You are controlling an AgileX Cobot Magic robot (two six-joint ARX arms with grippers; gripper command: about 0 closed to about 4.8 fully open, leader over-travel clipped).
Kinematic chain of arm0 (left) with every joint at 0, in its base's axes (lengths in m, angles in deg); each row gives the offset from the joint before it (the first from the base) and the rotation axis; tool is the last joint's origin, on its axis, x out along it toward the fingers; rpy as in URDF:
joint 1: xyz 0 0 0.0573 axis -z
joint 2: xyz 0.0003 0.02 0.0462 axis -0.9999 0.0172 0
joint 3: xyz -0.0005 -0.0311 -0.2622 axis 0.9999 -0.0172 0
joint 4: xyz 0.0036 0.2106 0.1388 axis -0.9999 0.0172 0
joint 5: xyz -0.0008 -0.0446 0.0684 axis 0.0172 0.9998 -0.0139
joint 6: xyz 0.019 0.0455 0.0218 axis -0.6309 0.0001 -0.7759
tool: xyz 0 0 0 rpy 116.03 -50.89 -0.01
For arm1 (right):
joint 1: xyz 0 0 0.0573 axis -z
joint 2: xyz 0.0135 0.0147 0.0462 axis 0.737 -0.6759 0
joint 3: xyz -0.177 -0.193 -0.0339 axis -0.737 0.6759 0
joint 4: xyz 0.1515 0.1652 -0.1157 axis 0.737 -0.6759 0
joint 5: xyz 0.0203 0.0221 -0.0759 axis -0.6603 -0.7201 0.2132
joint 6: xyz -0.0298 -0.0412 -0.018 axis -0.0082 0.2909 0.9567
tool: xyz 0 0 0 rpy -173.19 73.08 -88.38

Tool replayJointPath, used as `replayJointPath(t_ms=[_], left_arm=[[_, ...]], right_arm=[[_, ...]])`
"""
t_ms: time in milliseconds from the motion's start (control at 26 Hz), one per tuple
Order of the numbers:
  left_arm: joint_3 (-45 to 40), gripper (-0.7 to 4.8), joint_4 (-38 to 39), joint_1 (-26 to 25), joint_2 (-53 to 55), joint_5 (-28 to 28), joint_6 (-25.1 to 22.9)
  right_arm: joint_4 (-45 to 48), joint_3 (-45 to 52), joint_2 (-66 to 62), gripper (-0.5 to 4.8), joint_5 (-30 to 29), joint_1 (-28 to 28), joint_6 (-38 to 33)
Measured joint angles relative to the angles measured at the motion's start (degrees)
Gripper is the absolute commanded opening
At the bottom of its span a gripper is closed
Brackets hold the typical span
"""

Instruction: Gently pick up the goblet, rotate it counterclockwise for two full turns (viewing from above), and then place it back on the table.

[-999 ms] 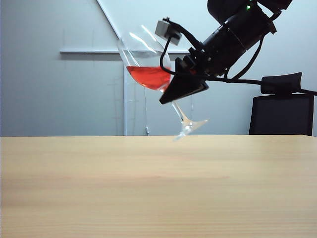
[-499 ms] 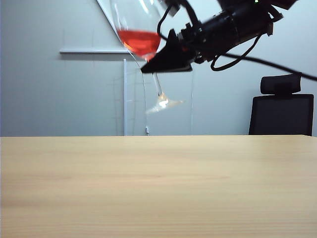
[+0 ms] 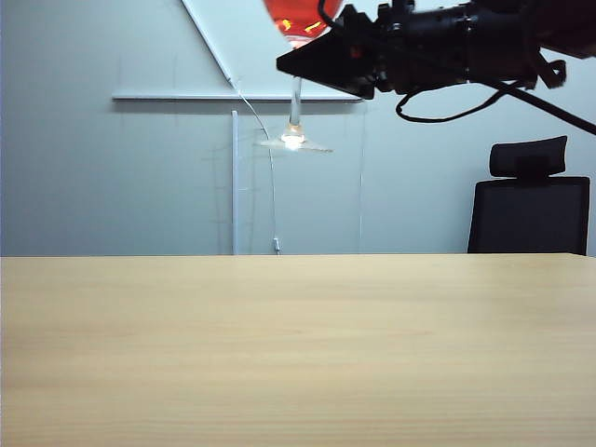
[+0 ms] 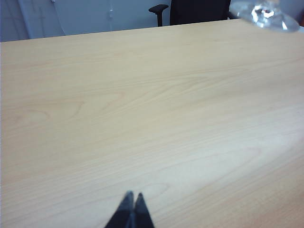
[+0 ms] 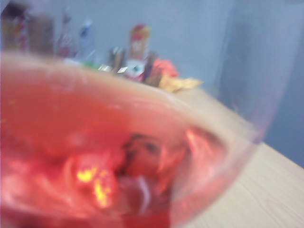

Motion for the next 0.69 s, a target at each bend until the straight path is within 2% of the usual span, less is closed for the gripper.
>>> replayJointPath(t_ms=[115, 269, 691], left_arm=[[0.0, -0.05, 0.0, 0.0, 0.0, 0.0, 0.0], [0.0, -0.05, 0.0, 0.0, 0.0, 0.0, 0.0], [0.0, -0.05, 0.1, 0.0, -3.5, 0.0, 0.0]], right_arm=[[4.4, 2.0, 0.0, -0.06, 2.3, 0.3, -4.3], [10.1, 5.5, 0.0, -0.06, 10.8, 0.3, -11.7], [5.2, 7.0, 0.0, -0.06, 26.5, 0.3, -21.0]])
